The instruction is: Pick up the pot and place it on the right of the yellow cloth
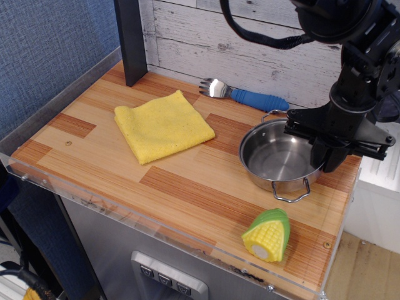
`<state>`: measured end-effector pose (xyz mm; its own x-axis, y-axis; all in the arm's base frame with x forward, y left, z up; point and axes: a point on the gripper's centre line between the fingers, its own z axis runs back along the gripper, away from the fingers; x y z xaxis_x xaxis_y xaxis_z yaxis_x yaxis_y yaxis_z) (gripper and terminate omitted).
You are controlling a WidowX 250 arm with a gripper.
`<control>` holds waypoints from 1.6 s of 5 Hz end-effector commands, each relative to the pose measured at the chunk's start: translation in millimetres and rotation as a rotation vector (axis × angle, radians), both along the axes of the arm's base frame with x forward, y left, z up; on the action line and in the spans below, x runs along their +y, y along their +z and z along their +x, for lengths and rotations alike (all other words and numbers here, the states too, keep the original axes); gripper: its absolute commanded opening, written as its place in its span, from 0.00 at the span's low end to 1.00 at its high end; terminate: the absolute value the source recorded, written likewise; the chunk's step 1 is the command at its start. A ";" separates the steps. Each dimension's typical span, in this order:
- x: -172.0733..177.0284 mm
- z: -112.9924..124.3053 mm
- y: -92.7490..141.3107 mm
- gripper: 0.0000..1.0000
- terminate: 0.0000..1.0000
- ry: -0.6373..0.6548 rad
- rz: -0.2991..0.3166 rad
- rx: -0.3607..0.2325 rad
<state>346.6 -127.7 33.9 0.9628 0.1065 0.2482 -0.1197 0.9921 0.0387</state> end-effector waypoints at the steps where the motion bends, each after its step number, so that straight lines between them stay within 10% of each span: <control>1: 14.1 -17.0 5.4 0.00 0.00 0.107 -0.002 -0.010; 2: 18.2 -18.3 6.7 1.00 0.00 0.134 0.005 0.000; 5: 19.7 -18.4 13.7 1.00 0.00 0.132 0.002 -0.005; 8: 25.7 -19.7 88.0 1.00 0.00 0.159 -0.039 -0.184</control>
